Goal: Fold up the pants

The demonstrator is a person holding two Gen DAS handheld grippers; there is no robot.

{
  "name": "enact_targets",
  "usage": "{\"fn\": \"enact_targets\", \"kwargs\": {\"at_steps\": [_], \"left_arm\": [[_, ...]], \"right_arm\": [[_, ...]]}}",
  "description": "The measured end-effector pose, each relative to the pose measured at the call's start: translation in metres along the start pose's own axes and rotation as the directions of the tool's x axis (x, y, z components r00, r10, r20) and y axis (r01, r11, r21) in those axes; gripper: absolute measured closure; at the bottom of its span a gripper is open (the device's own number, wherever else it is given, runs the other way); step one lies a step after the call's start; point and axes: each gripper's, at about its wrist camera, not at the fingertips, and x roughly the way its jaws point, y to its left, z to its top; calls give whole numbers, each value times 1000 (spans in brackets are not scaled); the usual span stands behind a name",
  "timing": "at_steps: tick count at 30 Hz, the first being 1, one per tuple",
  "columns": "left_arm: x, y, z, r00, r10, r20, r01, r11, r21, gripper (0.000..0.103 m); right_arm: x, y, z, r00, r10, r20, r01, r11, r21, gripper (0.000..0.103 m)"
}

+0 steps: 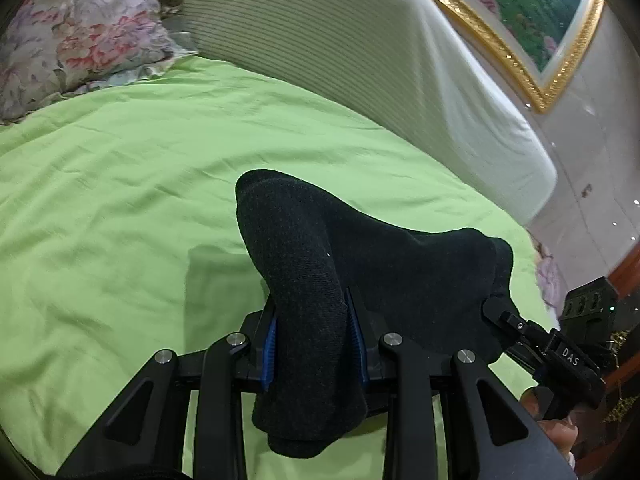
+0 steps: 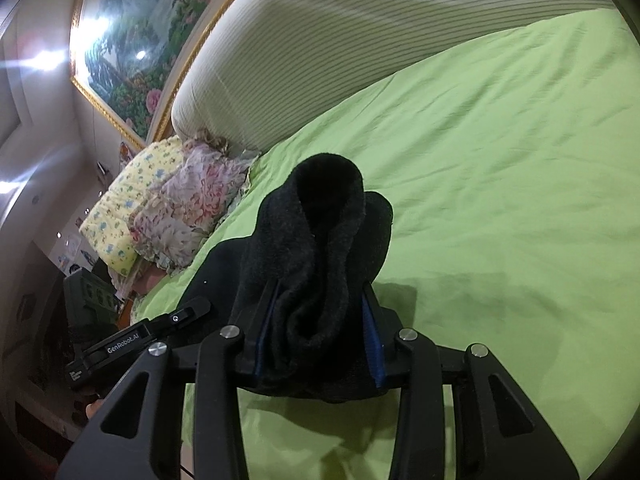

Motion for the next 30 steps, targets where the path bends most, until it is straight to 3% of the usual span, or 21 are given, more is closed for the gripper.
{"fn": "enact_targets", "kwargs": {"at_steps": [7,16,30], "left_arm": [[18,21,9,999,49,-14,-49,999,-7,73],[27,30,-3,997,69,-27,-69,997,-27,69],[30,37,-15,996,88,-35,-89,995,-45,45]], "right_arm": [[32,6,5,999,-22,-36,21,999,-32,63],[41,-13,3,994,-86,-73,83,996,-35,60],[36,-24,3,983,-175,-56,172,983,-57,51]]}}
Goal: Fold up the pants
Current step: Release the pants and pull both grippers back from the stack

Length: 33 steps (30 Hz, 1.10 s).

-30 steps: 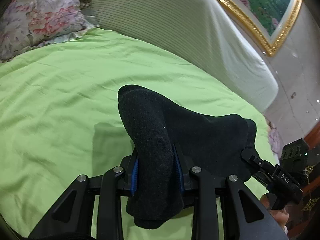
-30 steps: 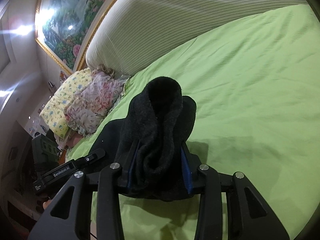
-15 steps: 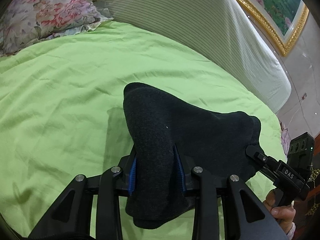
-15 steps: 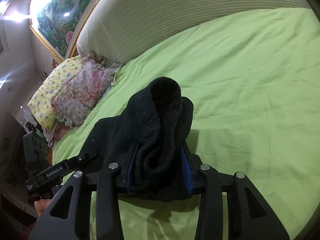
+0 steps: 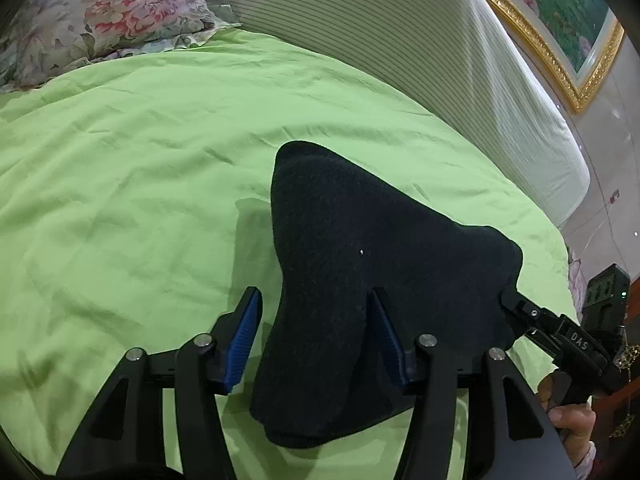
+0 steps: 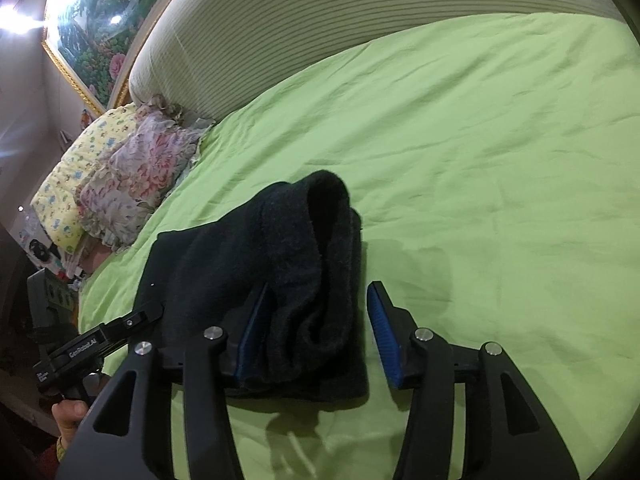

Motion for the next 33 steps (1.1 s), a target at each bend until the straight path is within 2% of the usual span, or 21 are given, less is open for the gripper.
{"fn": "enact_targets", "kwargs": {"at_steps": [3,7,13,17,19,21,28,33], "left_arm": [[-1,2,-1,1000,5,-11,-6,1000,-21,37],[-3,3,-2,1000,7,-18,-7,1000,-26,33],[-8,-3,-8,998,56,-8,-56,998,14,30],[-15,-15,-14,995,95,10,-95,993,72,27],[-18,-17,-16,994,111,15,-112,990,82,22],[-23,-19,-20,992,124,29,-126,989,81,22],[-37,-25,-33,988,140,64,-147,984,105,21],[-46,-28,-41,984,144,100,-156,980,123,20]], "right_arm": [[-7,-5,-3,1000,-4,21,3,1000,19,50],[-10,-9,-7,1000,-18,24,17,1000,24,50],[-11,-8,-7,997,-66,36,66,998,2,44],[-21,3,-8,994,-85,64,88,995,-41,44],[-28,13,-10,993,-83,82,90,992,-83,44],[-33,21,-13,993,-80,88,90,989,-120,43],[-49,48,-28,988,-74,136,106,964,-246,22],[-50,58,-37,986,-88,142,127,948,-293,18]]}}
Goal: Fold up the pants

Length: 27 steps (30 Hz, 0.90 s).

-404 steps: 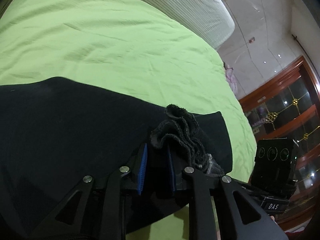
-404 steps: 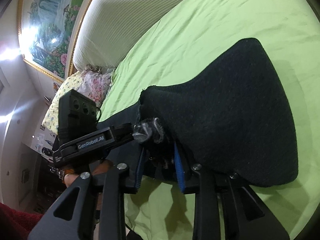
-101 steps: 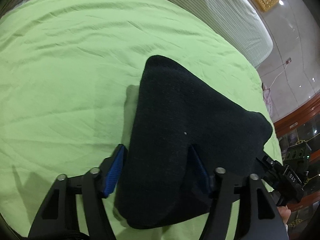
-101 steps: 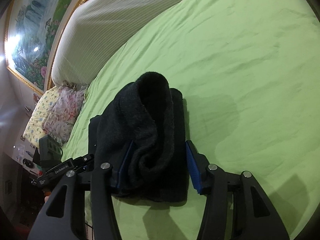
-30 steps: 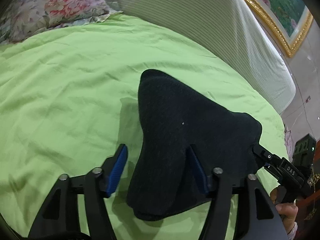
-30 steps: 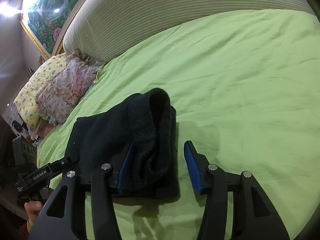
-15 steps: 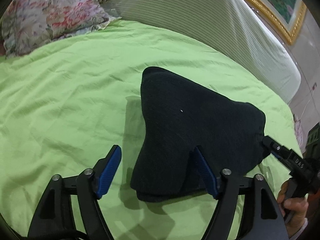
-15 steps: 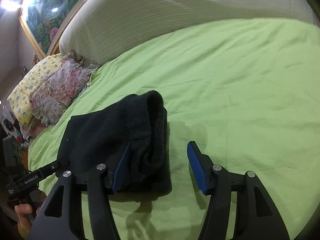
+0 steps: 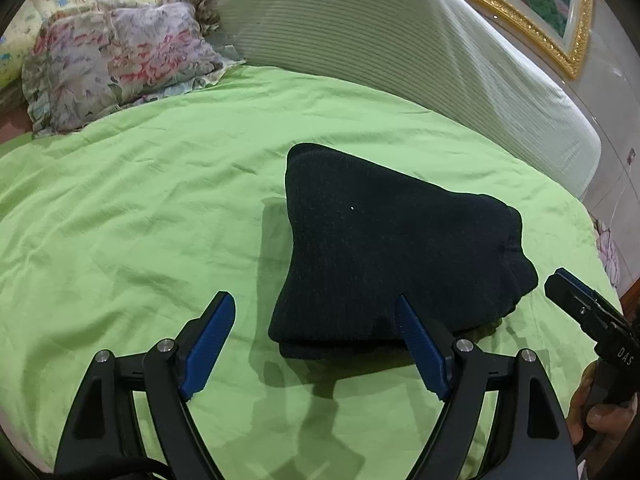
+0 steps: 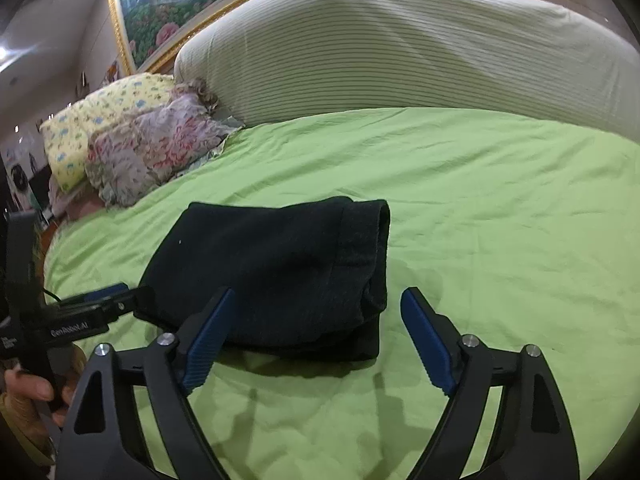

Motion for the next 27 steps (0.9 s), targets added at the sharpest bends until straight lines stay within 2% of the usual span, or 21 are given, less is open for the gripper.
{"fn": "enact_targets", "kwargs": {"at_steps": [6,19,27], "left_arm": [[-9,-7,-4,1000,6,8,-7,999,43,20],[-24,-33,-23,994,85,66,-95,983,157,19],[-27,-35,-26,988,127,88,-141,973,182,16]], "right_arm": [[-4,6,-5,1000,10,4,-10,1000,-23,16],[-13,15,-20,1000,-2,4,2,999,-54,10],[-12,13,-21,1000,-13,-7,12,998,-61,6]]}}
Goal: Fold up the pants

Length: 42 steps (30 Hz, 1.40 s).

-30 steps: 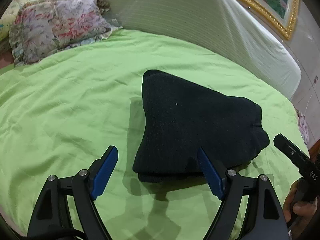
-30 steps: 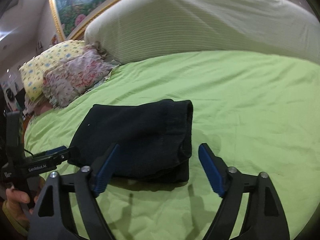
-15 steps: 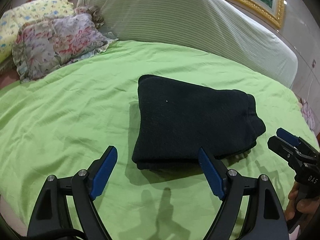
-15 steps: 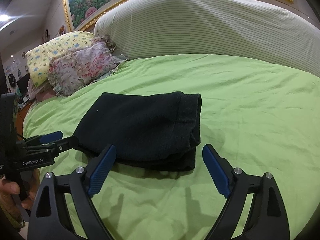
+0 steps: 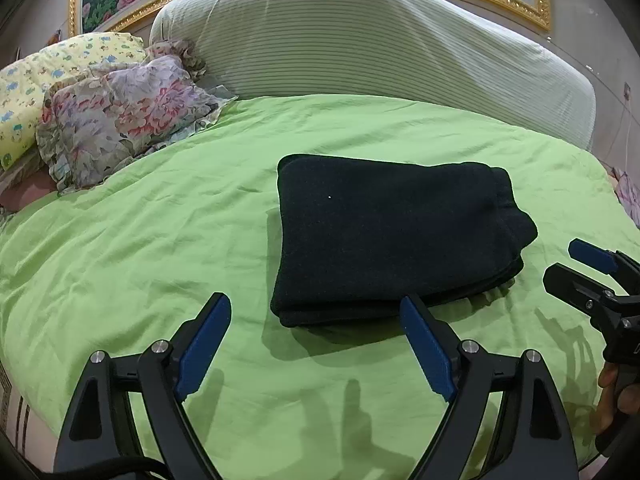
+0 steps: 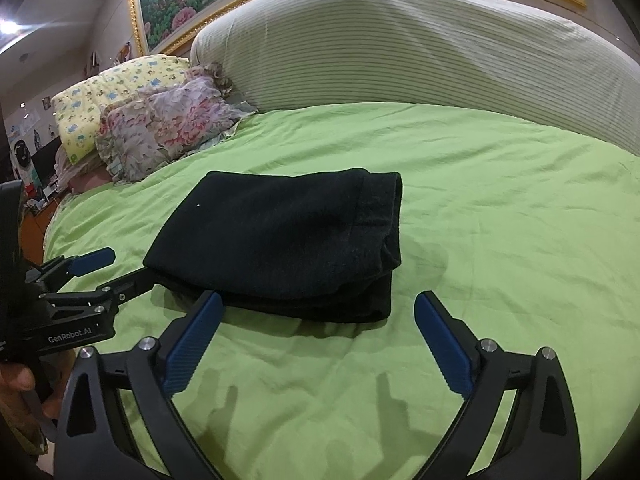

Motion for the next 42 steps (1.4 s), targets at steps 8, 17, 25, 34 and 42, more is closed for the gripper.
{"fn": "enact_targets", "kwargs": {"at_steps": [8,17,25,34,42], "left_arm": [[5,0,-4,1000,-11,-10,11,1000,-6,12],[14,9,-10,1000,-1,-1,1,999,-40,10],[23,12,-12,1000,-13,6,13,999,-46,10],[27,13,-13,999,-22,27,24,998,-52,10],[31,13,-12,999,-27,30,29,999,-46,10]], "right_arm": [[3,8,-4,1000,17,5,-17,1000,-26,5],[12,8,-9,1000,9,7,-9,1000,-25,4],[22,9,-13,1000,9,-2,-9,1000,-23,4],[22,7,-12,999,19,48,-19,1000,6,4],[27,18,-15,998,-3,56,5,999,-33,4]]}}
